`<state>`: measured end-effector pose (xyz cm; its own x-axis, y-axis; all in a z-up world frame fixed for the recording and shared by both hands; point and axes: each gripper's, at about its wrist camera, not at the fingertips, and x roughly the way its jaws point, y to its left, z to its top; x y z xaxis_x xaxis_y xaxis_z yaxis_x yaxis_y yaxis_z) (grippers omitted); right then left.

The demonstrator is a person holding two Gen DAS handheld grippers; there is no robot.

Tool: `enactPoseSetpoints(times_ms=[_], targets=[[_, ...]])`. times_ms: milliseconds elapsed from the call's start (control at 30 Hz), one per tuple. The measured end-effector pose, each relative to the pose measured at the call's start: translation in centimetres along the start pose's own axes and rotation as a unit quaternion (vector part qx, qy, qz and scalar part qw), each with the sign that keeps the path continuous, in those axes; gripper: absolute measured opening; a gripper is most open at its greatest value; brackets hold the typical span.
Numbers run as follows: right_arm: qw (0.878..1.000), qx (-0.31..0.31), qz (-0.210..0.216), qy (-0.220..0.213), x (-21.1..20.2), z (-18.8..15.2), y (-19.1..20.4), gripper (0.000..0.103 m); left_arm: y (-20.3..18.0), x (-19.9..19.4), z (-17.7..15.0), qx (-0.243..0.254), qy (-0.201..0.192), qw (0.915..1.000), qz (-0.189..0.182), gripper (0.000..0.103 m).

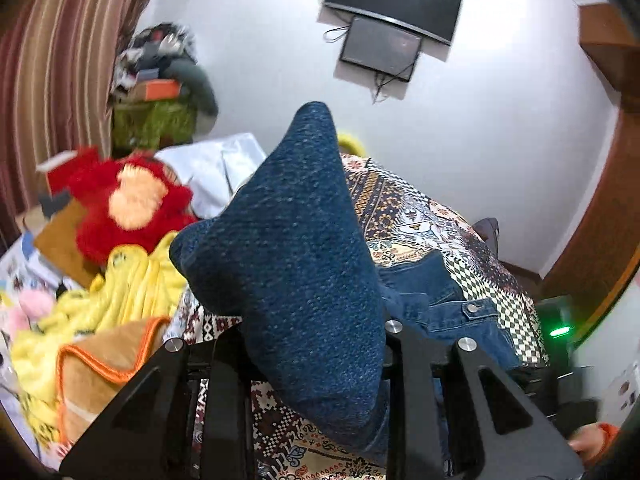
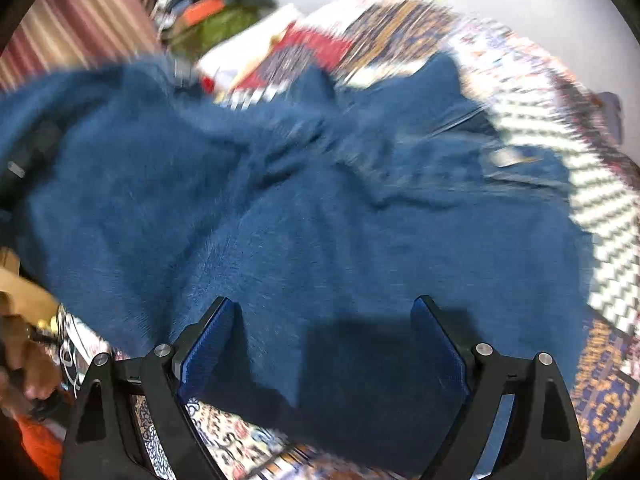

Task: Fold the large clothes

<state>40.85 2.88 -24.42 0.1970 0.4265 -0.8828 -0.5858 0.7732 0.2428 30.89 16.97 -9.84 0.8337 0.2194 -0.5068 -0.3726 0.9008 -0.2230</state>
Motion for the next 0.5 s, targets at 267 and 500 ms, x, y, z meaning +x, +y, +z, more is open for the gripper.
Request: enactPoseSetpoints(times_ms=[267, 500], targets=[[0.998, -0.042, 0.004, 0.038, 2.5, -0.2, 1.4, 0.097, -4.1, 0.1, -1.2, 0.099, -0.006, 0.9949, 0.014, 0.026], [0.999, 0.036, 0.021, 0.001, -4.3, -2.4, -5.6, 0.096, -9.9, 0.2, -0.1, 0.157, -0.024, 0.9868, -0.03, 0.026]])
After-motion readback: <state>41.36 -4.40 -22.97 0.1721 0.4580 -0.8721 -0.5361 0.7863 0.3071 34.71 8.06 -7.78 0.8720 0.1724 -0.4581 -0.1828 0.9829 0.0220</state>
